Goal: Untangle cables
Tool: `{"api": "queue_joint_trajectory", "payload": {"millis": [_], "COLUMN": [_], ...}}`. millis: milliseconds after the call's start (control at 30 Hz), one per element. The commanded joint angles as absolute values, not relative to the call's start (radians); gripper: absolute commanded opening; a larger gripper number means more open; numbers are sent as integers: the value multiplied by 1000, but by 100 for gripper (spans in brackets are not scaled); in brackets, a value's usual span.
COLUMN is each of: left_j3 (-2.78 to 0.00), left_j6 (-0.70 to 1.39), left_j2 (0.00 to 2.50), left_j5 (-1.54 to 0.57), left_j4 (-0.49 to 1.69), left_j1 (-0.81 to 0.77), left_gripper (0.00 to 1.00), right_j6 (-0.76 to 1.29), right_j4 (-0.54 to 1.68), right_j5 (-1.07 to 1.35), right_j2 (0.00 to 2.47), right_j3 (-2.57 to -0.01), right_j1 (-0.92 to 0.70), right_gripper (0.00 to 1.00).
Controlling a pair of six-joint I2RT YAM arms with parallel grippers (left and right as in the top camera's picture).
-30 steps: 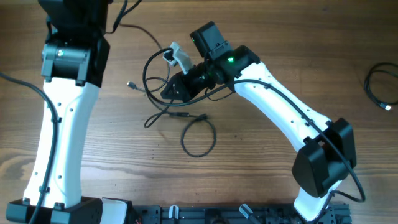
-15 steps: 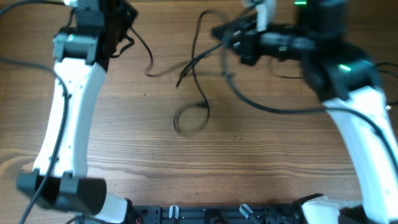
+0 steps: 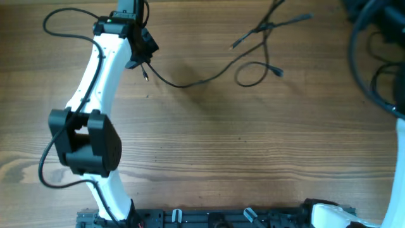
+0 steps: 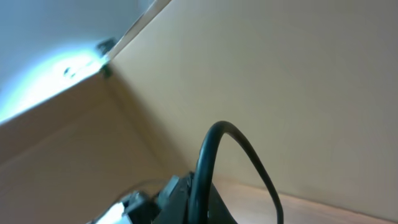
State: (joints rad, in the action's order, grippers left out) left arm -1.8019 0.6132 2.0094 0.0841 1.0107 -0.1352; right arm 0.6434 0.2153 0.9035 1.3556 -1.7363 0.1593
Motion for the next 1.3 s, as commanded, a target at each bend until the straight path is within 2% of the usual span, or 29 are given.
{"api": "queue_joint_trajectory", "payload": {"millis": [0,200,333,533,633,700,867,1133,1267], "left_j3": [-1805,-1805,-1805,-1805,-1805,-1806,-1814,-1814,-1814], "left_j6": [553,553,509,368,279,202,109,109,108], "left_j2": [2065,2112,2114,2114,2114,2106,2036,1944,1941], "left_j5": [87,74,-66,-288,-342,-411,-595,-612,-697], "left_j4": [1015,1015,983,946,939,920,823,782,753], "left_j1": [-133,-133,-134,-136,-136,-135,-140,-185,-213], "left_gripper": [4,4,5,65,81,97,100,100,100], "right_j6": [756,682,632,617,602,601,588,570,566], "right_j4": [202,422,519,526,537,546,567,588,591], "right_j5": [907,923,923,923,922,922,922,922,923], "right_j2": [1367,1441,1503,1555,1562,1562,1562,1562,1562], "right_j3": [-1748,-1746,-1746,-1746,-1746,-1746,-1746,-1746,-1746], "right_j1": [229,175,90,4,-3,-3,-3,-3,-3], "right_gripper": [4,4,4,4,4,4,4,4,4]}}
